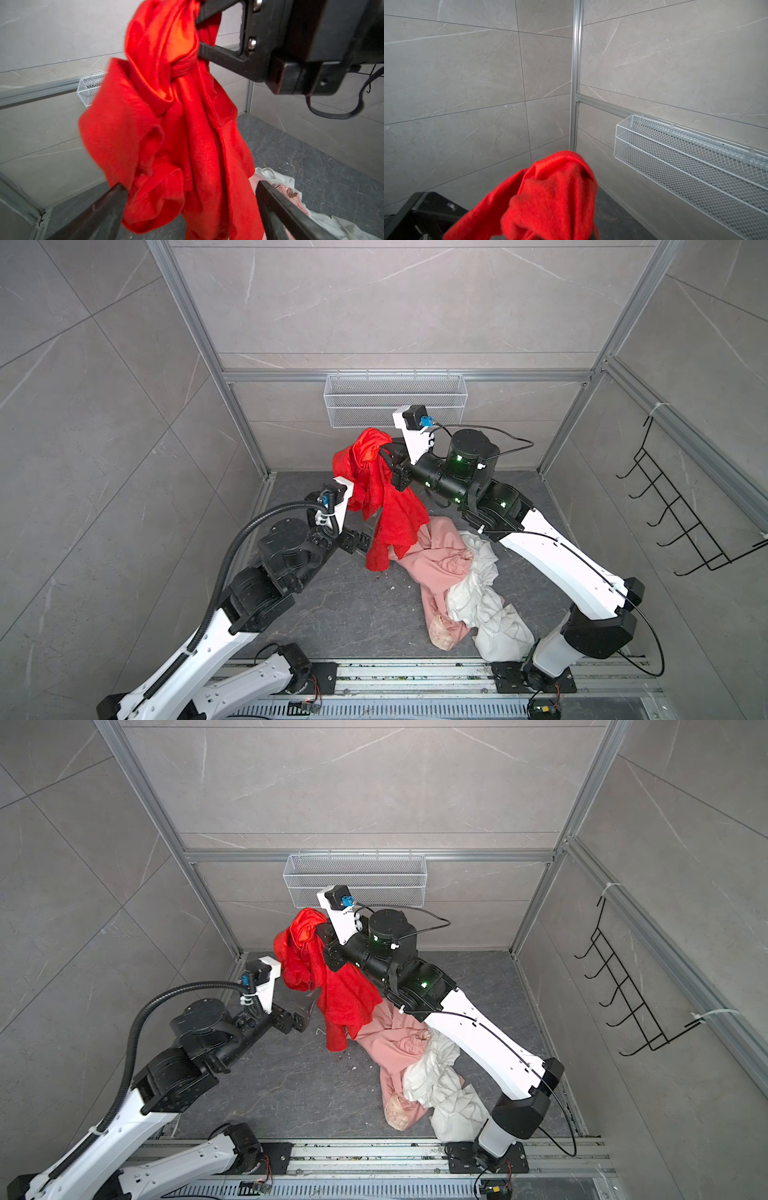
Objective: Pick out a specific cloth from the pile
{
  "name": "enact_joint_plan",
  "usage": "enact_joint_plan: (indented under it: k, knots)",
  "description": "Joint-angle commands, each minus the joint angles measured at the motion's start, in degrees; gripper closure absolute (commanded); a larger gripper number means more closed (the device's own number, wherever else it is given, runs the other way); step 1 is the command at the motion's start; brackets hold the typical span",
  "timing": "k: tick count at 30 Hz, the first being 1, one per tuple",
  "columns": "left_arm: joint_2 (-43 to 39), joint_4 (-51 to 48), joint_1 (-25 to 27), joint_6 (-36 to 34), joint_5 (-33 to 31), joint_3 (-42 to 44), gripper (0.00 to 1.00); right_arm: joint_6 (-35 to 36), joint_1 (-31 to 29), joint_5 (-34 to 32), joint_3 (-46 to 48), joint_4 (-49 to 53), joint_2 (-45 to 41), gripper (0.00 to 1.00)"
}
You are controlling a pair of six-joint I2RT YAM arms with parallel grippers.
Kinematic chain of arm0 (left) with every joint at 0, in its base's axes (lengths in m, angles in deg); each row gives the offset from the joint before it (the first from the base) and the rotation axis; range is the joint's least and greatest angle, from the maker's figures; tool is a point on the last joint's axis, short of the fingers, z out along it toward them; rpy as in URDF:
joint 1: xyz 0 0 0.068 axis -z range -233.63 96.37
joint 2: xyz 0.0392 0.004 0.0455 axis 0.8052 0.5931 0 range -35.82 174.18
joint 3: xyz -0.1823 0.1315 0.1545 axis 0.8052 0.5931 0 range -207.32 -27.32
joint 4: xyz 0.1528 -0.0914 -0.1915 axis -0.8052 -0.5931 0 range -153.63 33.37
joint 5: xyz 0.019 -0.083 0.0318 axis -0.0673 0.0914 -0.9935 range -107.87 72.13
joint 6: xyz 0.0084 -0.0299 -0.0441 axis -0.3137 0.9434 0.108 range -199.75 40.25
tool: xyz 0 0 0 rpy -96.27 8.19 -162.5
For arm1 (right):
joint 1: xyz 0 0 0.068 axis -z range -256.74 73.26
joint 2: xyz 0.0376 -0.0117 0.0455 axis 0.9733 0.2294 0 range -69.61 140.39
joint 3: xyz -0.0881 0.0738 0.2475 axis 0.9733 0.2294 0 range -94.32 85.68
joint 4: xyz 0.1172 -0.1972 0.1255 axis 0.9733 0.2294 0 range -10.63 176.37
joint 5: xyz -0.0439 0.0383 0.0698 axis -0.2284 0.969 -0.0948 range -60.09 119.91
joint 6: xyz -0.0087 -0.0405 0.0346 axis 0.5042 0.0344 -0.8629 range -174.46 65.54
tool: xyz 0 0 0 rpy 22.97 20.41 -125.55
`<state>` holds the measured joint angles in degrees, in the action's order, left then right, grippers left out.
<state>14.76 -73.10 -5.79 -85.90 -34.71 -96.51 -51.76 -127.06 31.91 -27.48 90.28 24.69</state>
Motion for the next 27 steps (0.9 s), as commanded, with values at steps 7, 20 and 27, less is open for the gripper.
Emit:
enact_joint_plan:
  k: [7, 20, 27]
  knots:
    - [4.6, 6.1, -4.9, -1.1, 9.7, -3.8, 0.01, -2.3, 0.1, 2.3, -0.5, -2.5, -2.3, 1.0]
    - [-1.7, -0.9, -11.3, 6.0, 15.8, -3.6, 0.03, -2.5, 0.1, 3.9, -2.5, -0.2, -1.7, 1.0]
    - [-6.3, -3.6, -11.3, 4.6, 12.7, -3.1, 0.03, -3.1, 0.1, 4.9, -2.7, -0.3, -1.2, 1.0]
